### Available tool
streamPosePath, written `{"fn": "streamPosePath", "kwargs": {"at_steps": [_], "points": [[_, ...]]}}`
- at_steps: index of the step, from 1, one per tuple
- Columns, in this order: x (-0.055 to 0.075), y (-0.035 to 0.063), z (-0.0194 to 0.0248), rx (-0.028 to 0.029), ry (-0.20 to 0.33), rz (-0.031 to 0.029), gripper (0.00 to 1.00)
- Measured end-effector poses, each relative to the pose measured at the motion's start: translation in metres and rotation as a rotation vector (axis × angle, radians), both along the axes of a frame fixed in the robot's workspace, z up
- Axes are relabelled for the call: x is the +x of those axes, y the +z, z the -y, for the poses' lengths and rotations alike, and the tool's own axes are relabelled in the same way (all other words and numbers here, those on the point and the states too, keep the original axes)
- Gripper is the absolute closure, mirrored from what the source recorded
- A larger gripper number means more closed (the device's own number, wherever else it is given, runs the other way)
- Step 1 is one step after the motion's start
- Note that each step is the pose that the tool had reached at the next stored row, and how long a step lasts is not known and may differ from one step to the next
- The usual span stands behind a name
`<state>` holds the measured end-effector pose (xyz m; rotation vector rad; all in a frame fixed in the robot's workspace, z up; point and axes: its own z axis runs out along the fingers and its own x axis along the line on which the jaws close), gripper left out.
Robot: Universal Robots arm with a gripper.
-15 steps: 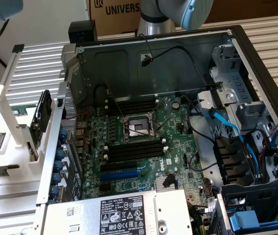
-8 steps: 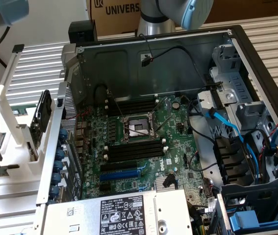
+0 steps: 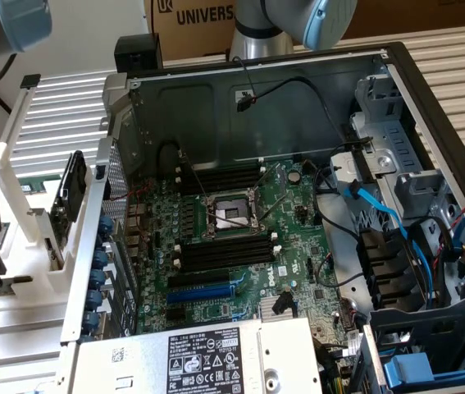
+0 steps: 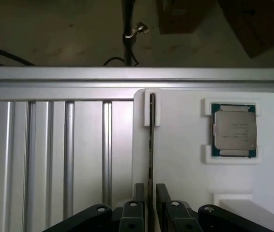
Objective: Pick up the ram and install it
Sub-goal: 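Pick up the ram and move it above insertion slot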
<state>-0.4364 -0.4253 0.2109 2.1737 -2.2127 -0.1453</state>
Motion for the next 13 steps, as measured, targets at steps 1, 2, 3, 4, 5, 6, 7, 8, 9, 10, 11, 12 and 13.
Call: {"fn": "streamPosePath", "kwargs": {"at_steps": [1,2,3,4,5,6,7,8,9,10,11,12,13], "points": [[0.0000,-0.0009,0.0000,0.0000,0.005,0.0001,0.76],[0.0000,-0.0016,0.0000,0.0000,0.010,-0.0001,0.76],[0.0001,-0.0024,-0.0001,0.0000,0.015,0.0000,0.76],[0.0001,-0.0028,-0.0002,0.0000,0.020,-0.0001,0.76],[0.0002,-0.0033,-0.0005,0.0000,0.025,-0.0001,0.76],[0.0002,-0.0038,-0.0011,0.0000,0.029,-0.0001,0.76],[0.0003,-0.0045,-0.0014,0.0000,0.034,-0.0001,0.76],[0.0004,-0.0053,-0.0018,0.0002,0.038,0.0002,0.76],[0.0004,-0.0059,-0.0024,0.0001,0.042,0.0001,0.76],[0.0004,-0.0065,-0.0027,0.0001,0.046,0.0000,0.76],[0.0004,-0.0069,-0.0027,0.0000,0.048,0.0000,0.76],[0.0004,-0.0072,-0.0027,0.0000,0.050,-0.0004,0.76],[0.0004,-0.0074,-0.0028,0.0001,0.050,-0.0023,0.76]]}}
